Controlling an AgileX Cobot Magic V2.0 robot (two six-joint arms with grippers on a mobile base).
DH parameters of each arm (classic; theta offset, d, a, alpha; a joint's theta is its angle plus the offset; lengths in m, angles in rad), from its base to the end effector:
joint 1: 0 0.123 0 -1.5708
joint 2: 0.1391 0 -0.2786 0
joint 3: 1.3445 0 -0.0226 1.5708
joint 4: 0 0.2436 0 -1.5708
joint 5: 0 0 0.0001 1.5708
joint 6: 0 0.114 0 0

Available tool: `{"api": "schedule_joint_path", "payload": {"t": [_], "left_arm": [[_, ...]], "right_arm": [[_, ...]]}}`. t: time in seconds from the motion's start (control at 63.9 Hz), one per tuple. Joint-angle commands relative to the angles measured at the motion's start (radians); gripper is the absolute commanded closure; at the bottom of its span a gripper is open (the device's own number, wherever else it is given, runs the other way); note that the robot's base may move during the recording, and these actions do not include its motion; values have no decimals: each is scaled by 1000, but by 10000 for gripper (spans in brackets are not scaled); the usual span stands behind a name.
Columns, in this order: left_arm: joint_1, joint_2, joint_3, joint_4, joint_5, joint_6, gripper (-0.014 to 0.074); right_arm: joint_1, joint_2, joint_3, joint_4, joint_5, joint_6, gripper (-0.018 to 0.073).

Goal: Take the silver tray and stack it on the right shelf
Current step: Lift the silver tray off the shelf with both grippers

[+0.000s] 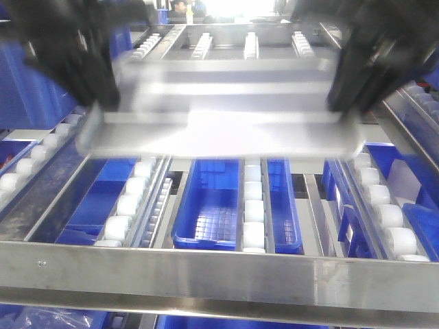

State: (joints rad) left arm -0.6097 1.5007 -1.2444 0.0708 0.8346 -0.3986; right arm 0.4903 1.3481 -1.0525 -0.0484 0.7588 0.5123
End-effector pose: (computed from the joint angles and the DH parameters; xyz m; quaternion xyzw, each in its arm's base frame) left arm 0.2693 -0.1808 0.2862 0.1165 0.9525 -0.1072 0.2602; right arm 0.2527 0.1306 0.2785 -0.0013 0.9546 0.1243 0.2707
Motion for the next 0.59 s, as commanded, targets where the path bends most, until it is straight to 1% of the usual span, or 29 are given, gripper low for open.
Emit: {"api": "schedule_joint_path", "payload": {"t": [0.0,0.078,0.235,0.313,0.579], "left_arm": [[-33,-107,-35,16,17,-18,689],[-62,-151,-35,37,60,-46,689],[-128,-203,-35,142,118,-160,689],[-142,-201,-35,155,128,-165,689],[-142,-173,-35,155,136,-165,689]], "right_arm": [[2,-95,-36,-28,22,-13,503],[12,-131,-36,-44,74,-13,503],[33,-149,-36,-81,131,-12,503],[33,-147,-35,-80,130,-10,503],[33,-147,-35,-80,125,-10,503]]}}
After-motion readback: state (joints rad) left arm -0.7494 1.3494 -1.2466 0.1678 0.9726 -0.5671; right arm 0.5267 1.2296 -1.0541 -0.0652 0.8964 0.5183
